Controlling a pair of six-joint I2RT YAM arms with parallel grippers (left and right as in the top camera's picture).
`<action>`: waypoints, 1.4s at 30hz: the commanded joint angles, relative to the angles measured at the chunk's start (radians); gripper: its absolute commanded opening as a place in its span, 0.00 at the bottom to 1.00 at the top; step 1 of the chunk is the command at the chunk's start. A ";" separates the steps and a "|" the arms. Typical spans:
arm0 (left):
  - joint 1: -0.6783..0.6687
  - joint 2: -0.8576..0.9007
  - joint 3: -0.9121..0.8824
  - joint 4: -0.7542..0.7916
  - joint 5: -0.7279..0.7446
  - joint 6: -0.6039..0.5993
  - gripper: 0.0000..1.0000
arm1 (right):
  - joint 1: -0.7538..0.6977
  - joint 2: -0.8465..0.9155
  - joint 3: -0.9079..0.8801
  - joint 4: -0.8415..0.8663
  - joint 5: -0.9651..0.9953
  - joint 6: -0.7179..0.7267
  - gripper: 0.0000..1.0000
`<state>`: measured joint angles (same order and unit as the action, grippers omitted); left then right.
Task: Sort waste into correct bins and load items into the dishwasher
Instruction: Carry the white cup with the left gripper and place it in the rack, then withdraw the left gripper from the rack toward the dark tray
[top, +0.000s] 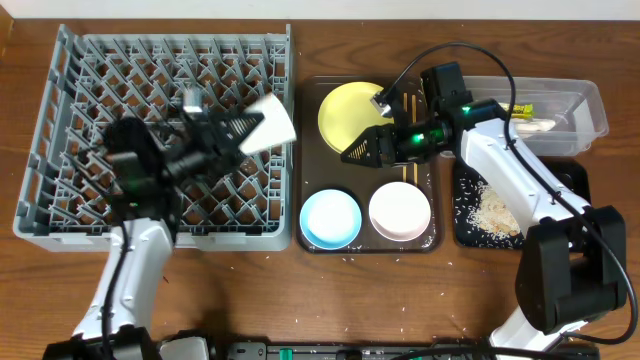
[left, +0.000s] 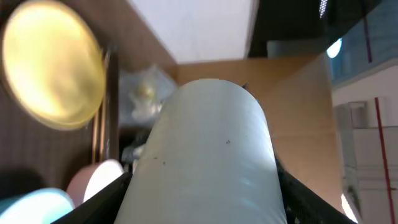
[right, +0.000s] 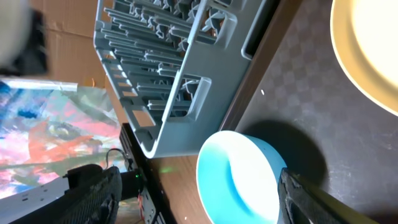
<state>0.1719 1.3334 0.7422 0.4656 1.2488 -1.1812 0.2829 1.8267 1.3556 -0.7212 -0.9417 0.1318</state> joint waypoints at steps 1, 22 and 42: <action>0.042 -0.002 0.129 -0.016 0.010 -0.005 0.16 | 0.005 -0.003 0.024 -0.002 0.004 -0.018 0.79; -0.197 0.006 0.716 -1.561 -1.093 0.732 0.16 | 0.005 -0.003 0.024 -0.008 0.055 -0.018 0.80; -0.481 0.311 0.491 -1.592 -1.269 0.592 0.17 | 0.006 -0.003 0.024 -0.023 0.056 -0.037 0.78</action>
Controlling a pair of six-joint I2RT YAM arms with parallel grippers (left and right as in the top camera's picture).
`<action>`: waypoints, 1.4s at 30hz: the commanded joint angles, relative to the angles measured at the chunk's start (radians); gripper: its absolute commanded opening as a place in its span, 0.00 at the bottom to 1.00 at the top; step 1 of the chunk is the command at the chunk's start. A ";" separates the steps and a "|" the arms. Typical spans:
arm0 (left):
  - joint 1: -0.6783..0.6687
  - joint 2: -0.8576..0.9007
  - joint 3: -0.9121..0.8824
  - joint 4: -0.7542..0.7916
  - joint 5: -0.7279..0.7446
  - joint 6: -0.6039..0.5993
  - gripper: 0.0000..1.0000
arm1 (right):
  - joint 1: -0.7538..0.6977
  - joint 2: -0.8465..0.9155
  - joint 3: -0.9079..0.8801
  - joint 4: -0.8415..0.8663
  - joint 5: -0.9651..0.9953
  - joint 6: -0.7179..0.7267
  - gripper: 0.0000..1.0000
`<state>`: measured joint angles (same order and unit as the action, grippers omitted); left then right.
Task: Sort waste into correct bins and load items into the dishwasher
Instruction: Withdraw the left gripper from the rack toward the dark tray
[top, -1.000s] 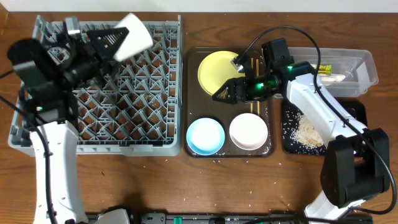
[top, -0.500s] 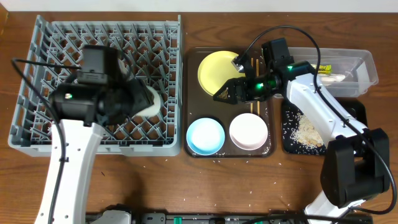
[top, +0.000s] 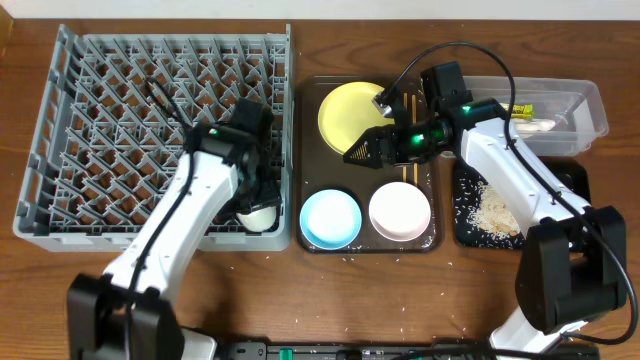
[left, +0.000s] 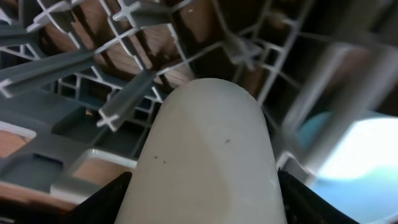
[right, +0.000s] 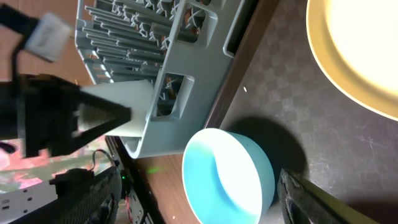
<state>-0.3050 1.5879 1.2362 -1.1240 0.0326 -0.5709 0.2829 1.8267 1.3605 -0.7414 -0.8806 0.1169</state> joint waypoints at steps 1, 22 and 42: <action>-0.004 0.077 -0.003 0.003 -0.052 -0.018 0.17 | 0.006 -0.003 0.019 -0.003 -0.005 -0.028 0.78; -0.033 0.075 0.378 -0.159 0.042 0.138 0.90 | -0.069 -0.129 0.302 -0.310 0.386 -0.054 0.99; -0.217 0.274 0.458 0.016 0.172 0.072 0.85 | -0.190 -0.214 0.319 -0.438 0.518 0.027 0.95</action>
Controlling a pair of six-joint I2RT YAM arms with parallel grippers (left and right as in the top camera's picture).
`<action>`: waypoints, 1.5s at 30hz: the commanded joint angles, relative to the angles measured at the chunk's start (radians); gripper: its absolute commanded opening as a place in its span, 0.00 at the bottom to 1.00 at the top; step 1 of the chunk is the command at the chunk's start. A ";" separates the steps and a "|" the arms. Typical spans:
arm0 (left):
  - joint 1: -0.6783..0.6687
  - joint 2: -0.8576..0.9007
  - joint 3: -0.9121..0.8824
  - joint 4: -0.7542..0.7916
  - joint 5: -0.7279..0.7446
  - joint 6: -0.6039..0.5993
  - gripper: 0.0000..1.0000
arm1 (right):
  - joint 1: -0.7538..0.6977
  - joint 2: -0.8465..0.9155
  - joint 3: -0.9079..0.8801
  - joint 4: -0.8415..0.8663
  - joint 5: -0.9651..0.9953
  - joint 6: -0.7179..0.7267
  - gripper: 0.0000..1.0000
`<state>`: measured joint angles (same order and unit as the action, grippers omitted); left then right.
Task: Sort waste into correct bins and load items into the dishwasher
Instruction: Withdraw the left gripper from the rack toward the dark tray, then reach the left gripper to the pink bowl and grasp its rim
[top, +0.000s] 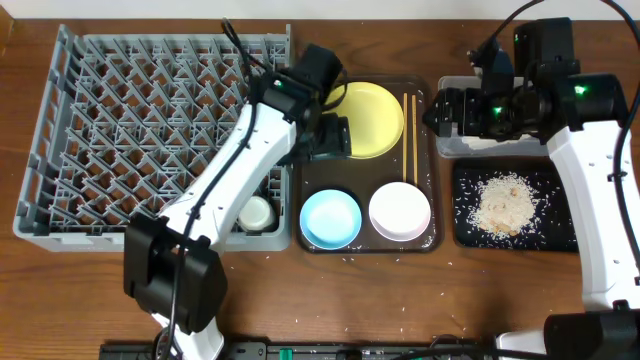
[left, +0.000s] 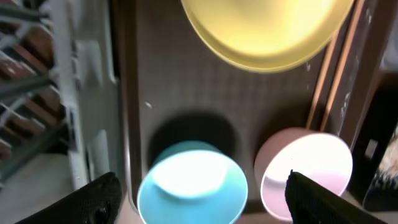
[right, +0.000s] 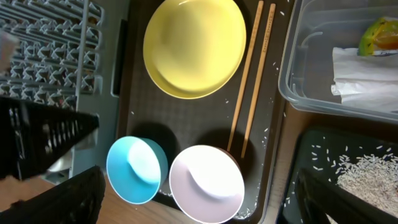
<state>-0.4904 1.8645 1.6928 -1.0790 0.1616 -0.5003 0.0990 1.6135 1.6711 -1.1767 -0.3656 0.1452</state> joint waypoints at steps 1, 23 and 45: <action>-0.051 -0.003 -0.004 -0.037 0.048 0.002 0.85 | -0.006 -0.001 0.008 -0.003 0.003 -0.005 0.94; -0.318 0.240 -0.068 0.202 -0.043 -0.033 0.66 | -0.172 -0.066 0.010 -0.014 0.062 0.016 0.80; -0.311 0.274 -0.058 0.196 -0.058 -0.016 0.07 | -0.276 -0.136 0.009 -0.070 0.089 0.014 0.99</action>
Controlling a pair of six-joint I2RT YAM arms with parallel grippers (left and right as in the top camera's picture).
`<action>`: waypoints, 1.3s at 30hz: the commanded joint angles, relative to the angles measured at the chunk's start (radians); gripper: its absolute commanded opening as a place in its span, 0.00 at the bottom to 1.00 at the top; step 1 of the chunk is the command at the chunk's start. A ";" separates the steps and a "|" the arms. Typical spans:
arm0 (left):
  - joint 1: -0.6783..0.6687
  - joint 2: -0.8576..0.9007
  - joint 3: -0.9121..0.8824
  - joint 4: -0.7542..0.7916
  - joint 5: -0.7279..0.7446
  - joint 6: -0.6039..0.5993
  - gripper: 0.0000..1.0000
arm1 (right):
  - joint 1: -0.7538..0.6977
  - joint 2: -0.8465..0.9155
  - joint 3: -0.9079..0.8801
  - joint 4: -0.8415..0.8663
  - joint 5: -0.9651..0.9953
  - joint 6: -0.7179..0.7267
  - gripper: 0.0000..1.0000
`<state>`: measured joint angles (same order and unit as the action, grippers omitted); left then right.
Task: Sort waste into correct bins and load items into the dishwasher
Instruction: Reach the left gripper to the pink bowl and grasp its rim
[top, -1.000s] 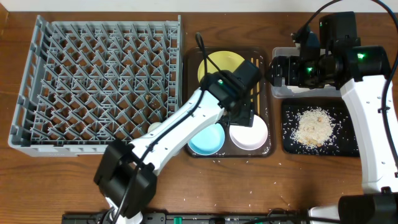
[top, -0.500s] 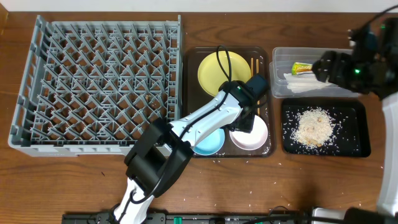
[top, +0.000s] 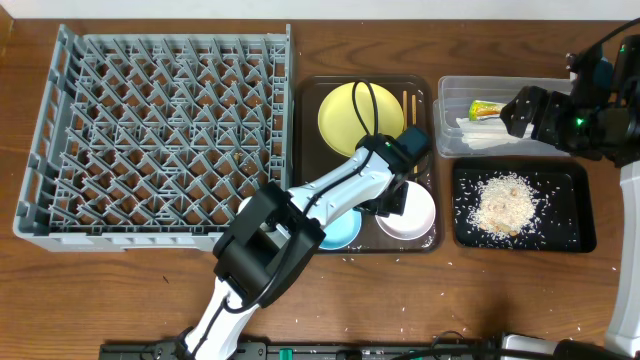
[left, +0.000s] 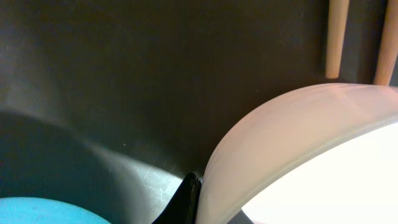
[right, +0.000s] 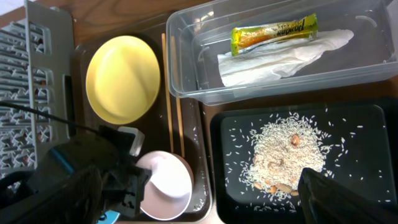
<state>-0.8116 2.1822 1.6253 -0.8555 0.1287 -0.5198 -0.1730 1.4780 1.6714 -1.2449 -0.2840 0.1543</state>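
Note:
A pink bowl (top: 415, 215) stands at the near right of the dark tray (top: 310, 150), next to a blue bowl (top: 340, 232). My left gripper (top: 393, 200) is down at the pink bowl's left rim. In the left wrist view one black fingertip (left: 189, 199) presses the bowl's outer wall (left: 298, 155), so the jaws pinch the rim. A yellow plate (top: 350, 112) and chopsticks (top: 407, 105) lie at the tray's far end. My right gripper (top: 522, 110) hangs open over the clear bin (top: 470, 90). The white cup is hidden.
The grey dish rack (top: 150, 130) fills the left of the table. The clear bin holds a yellow wrapper (right: 273, 32) and a white napkin (right: 286, 56). A black tray (top: 570, 235) with spilled rice (top: 505, 205) lies near right. The left arm crosses the rack's near right corner.
My left gripper was open above the tray between the plate and the bowls; now it is down on the pink bowl's rim. The right gripper has moved farther right and higher.
My left gripper held a white cup above the rack, then held it low in the rack's near right corner. Then the cup stood there and the gripper was open over the tray. The right gripper went from the tray to the bin. Now the left grips the pink bowl.

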 joint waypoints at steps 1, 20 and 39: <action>0.018 -0.079 0.011 -0.041 -0.049 0.004 0.07 | -0.004 -0.001 0.009 -0.002 0.007 0.005 0.99; 0.211 -0.512 0.002 -0.220 -0.353 0.061 0.08 | -0.004 -0.001 0.009 -0.002 0.007 0.005 0.99; 0.152 -0.092 0.002 -0.085 0.111 0.068 0.36 | -0.004 -0.001 0.009 -0.002 0.007 0.005 0.99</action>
<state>-0.6380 2.0602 1.6272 -0.9623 0.2096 -0.4690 -0.1730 1.4780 1.6714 -1.2449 -0.2794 0.1555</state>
